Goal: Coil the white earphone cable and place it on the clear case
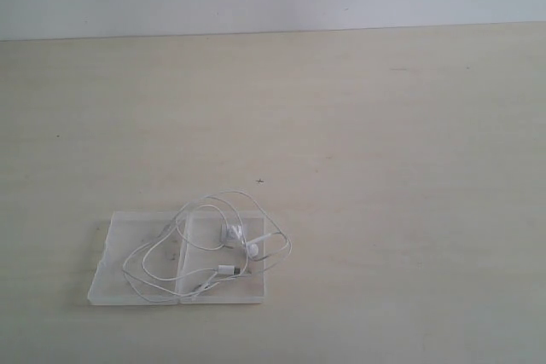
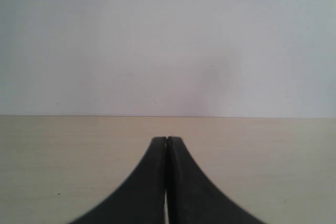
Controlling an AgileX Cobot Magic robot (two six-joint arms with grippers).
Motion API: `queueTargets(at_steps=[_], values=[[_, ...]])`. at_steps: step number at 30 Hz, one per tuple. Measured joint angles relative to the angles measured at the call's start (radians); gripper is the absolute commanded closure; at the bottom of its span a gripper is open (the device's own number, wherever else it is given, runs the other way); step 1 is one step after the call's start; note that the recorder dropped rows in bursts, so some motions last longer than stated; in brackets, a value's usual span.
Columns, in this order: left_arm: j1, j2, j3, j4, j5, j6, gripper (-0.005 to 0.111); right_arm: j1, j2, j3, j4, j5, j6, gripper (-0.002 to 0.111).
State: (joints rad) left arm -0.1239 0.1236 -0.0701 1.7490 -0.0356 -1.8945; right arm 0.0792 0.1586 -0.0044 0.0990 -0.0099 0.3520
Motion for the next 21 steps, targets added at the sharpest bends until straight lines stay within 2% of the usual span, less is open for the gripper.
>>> queueTargets(at_steps=[5, 8, 11, 13, 15, 18, 21], values=[[0.002, 0.000, 0.002, 0.000, -0.004, -0.107, 0.107, 0.000, 0.000, 0.000, 0.000, 0.000, 0.000, 0.108], [0.002, 0.000, 0.002, -0.095, -0.011, -0.098, 0.107, 0.000, 0.000, 0.000, 0.000, 0.000, 0.000, 0.108], [0.002, 0.000, 0.012, -0.368, -0.011, 0.148, 0.107, 0.000, 0.000, 0.000, 0.000, 0.000, 0.000, 0.108], [0.002, 0.000, 0.027, -0.642, -0.009, 0.440, 0.107, 0.000, 0.000, 0.000, 0.000, 0.000, 0.000, 0.108], [0.002, 0.000, 0.046, -0.839, -0.014, 0.723, 0.107, 0.000, 0.000, 0.000, 0.000, 0.000, 0.000, 0.108], [0.002, 0.000, 0.067, -0.975, -0.026, 1.014, 0.107, 0.000, 0.000, 0.000, 0.002, 0.000, -0.002, 0.108], [0.004, 0.000, 0.067, -1.011, -0.022, 1.081, 0.107, 0.000, 0.000, 0.000, 0.002, 0.000, -0.002, 0.108]])
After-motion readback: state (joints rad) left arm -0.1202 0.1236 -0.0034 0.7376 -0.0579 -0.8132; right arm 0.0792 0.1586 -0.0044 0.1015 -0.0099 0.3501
